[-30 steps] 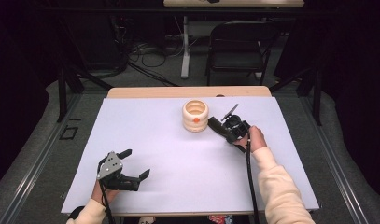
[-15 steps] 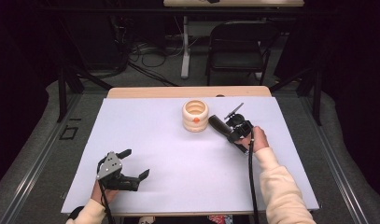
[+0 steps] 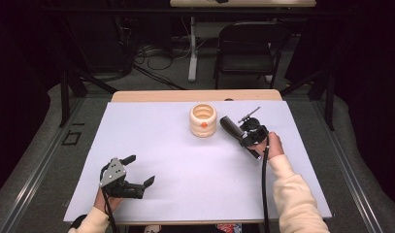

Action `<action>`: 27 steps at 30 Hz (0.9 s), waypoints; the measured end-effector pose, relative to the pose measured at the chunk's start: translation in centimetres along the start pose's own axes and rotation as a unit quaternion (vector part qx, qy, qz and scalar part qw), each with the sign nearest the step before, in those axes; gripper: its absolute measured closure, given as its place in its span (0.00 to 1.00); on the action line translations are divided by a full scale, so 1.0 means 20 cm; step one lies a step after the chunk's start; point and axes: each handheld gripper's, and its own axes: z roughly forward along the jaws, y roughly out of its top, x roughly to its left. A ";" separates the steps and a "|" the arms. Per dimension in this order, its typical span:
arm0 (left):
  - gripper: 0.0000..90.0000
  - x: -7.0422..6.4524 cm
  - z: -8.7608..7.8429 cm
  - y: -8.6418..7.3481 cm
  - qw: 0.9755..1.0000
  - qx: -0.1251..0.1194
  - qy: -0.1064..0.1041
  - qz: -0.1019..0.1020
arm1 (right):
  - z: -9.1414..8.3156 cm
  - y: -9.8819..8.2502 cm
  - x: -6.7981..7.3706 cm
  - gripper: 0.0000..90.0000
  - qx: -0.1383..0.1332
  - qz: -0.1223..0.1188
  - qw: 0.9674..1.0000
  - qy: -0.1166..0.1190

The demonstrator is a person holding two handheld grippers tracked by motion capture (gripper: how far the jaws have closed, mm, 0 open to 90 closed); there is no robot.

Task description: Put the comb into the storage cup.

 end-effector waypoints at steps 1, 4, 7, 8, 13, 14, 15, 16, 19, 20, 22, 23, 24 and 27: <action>0.00 0.00 0.00 0.00 1.000 0.000 0.000 0.001 | -0.01 0.00 0.00 0.80 -0.004 0.001 1.000 0.001; 0.00 0.00 0.00 0.00 1.000 -0.002 0.001 -0.001 | -0.02 -0.01 0.00 0.80 -0.002 0.006 1.000 0.000; 0.00 0.00 0.00 0.00 1.000 -0.001 0.000 -0.001 | -0.03 -0.02 0.00 0.80 -0.013 0.002 1.000 0.006; 0.00 0.00 0.00 0.00 1.000 0.000 0.000 -0.001 | -0.03 -0.03 0.01 0.80 -0.024 0.004 1.000 0.005; 0.00 0.00 0.00 0.00 1.000 -0.002 0.000 -0.002 | -0.06 -0.04 0.01 0.80 -0.031 0.006 0.999 0.005; 0.00 0.00 0.00 0.00 1.000 -0.002 0.000 -0.002 | -0.06 -0.04 0.01 0.80 -0.042 0.008 0.999 0.003; 0.00 0.00 0.00 0.00 1.000 -0.002 0.000 -0.003 | -0.07 -0.04 0.01 0.80 -0.037 0.008 0.999 0.005; 0.00 0.00 0.00 0.00 1.000 -0.002 0.000 -0.002 | -0.07 -0.05 0.01 0.80 -0.044 0.009 0.999 0.005; 0.00 0.00 0.00 0.00 1.000 -0.001 0.000 -0.002 | -0.08 -0.06 0.01 0.80 -0.052 0.013 0.999 0.006; 0.00 0.00 0.00 0.00 1.000 -0.001 0.000 -0.002 | -0.08 -0.06 0.01 0.80 -0.056 0.014 0.998 0.007; 0.00 0.00 0.00 0.00 1.000 -0.001 0.000 -0.003 | -0.08 -0.06 0.01 0.80 -0.058 0.014 0.998 0.010; 0.00 0.00 0.00 0.00 1.000 -0.002 0.000 -0.003 | -0.08 -0.07 0.01 0.80 -0.057 0.010 0.998 0.013; 0.00 0.00 0.00 0.00 1.000 -0.001 0.000 -0.002 | -0.08 -0.07 0.01 0.80 -0.061 0.010 0.998 0.013; 0.00 0.00 0.00 0.00 1.000 -0.001 0.000 -0.003 | -0.08 -0.07 0.02 0.80 -0.063 0.007 0.998 0.015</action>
